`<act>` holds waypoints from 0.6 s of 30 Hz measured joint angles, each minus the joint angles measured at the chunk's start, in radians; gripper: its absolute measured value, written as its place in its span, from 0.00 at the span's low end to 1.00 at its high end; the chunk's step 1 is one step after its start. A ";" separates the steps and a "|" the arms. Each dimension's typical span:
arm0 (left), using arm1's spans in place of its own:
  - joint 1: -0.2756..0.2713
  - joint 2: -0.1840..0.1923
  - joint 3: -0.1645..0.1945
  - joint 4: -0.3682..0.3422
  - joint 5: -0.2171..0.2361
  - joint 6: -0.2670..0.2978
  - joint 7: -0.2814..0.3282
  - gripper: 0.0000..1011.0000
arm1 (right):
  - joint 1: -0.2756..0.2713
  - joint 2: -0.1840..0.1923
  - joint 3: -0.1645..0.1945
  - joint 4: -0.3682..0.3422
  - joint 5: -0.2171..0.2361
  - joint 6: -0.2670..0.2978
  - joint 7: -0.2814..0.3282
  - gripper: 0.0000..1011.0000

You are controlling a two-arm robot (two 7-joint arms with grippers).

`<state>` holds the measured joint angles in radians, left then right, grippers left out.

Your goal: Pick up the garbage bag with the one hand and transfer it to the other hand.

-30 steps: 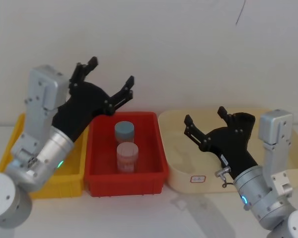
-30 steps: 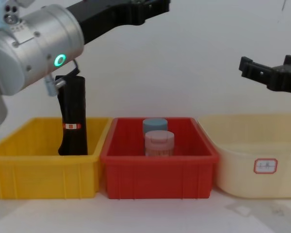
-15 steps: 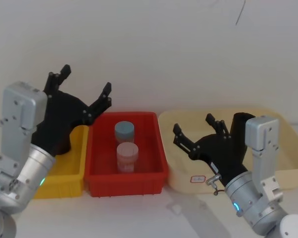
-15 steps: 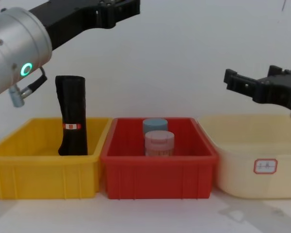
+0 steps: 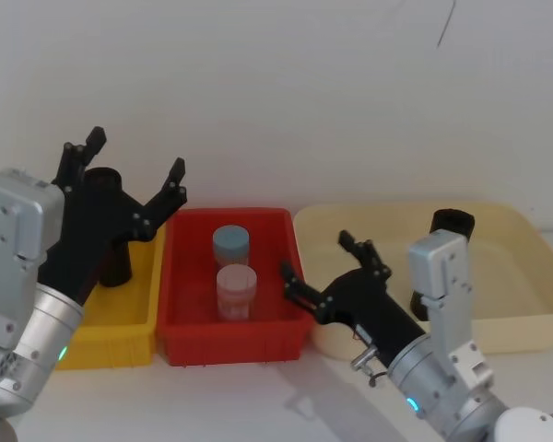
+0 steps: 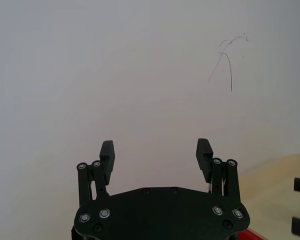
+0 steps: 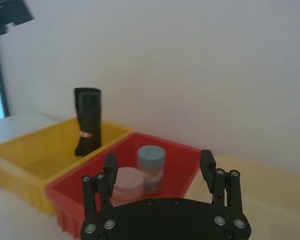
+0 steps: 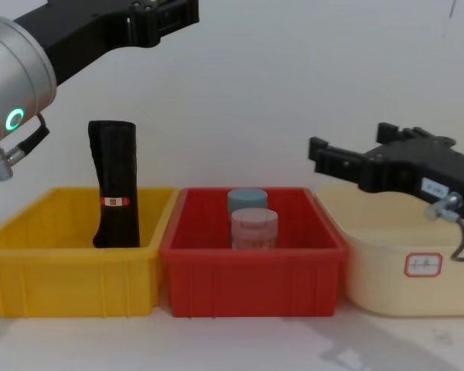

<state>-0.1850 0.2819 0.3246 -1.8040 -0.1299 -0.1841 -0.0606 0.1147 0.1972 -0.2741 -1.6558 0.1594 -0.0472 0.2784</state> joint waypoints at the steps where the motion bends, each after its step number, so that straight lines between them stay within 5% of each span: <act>1: 0.003 0.000 -0.001 -0.003 0.001 -0.001 0.002 0.99 | 0.001 0.001 -0.005 0.001 -0.002 0.001 0.001 0.99; 18: 0.021 0.002 -0.009 -0.015 0.009 -0.005 0.015 0.99 | 0.065 -0.012 -0.096 0.061 -0.025 0.066 0.031 0.99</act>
<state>-0.1643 0.2836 0.3151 -1.8189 -0.1213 -0.1889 -0.0461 0.1794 0.1854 -0.3704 -1.5948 0.1345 0.0192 0.3092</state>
